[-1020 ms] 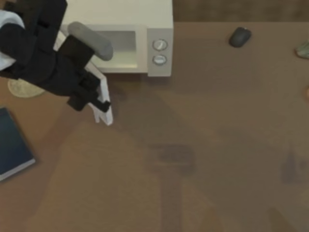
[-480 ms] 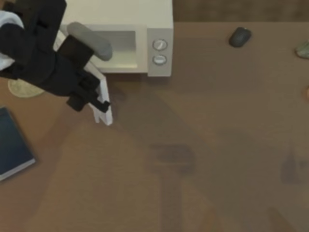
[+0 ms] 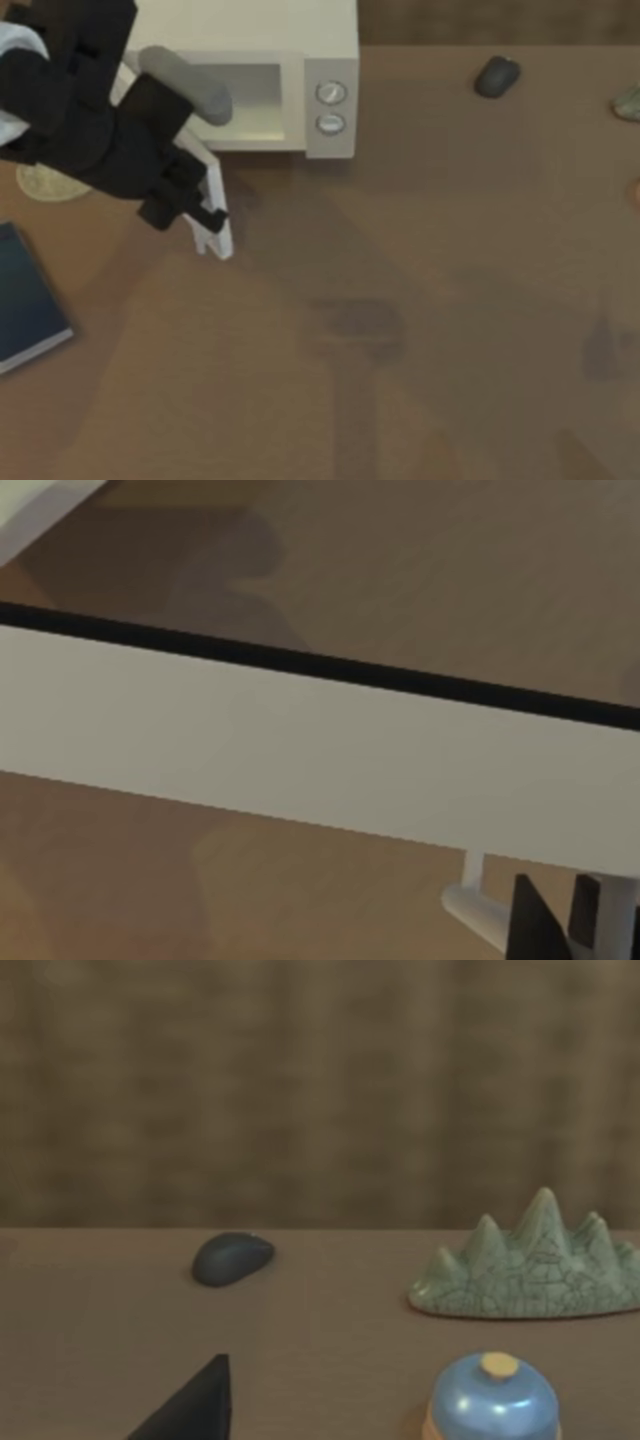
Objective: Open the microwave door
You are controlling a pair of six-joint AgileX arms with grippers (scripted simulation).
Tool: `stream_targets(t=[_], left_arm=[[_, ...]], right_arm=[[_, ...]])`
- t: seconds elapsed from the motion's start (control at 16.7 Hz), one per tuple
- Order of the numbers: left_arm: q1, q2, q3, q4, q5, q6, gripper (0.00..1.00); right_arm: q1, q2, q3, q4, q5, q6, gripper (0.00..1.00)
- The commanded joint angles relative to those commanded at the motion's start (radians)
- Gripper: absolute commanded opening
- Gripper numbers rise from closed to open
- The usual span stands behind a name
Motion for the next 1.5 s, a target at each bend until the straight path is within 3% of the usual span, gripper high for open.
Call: stream_targets(t=[0.3, 0.84, 1.5], left_arm=[[0.004, -0.002, -0.002, -0.003, 0.011, 0.012, 0.0], [0.082, -0.025, -0.02, -0.054, 0.094, 0.192, 0.0], [0.082, -0.025, -0.019, -0.054, 0.094, 0.192, 0.0]], right_arm=[[0.0, 0.0, 0.0, 0.0, 0.0, 0.0, 1.0], [0.0, 0.0, 0.0, 0.0, 0.0, 0.0, 1.0], [0.0, 0.0, 0.0, 0.0, 0.0, 0.0, 1.0]])
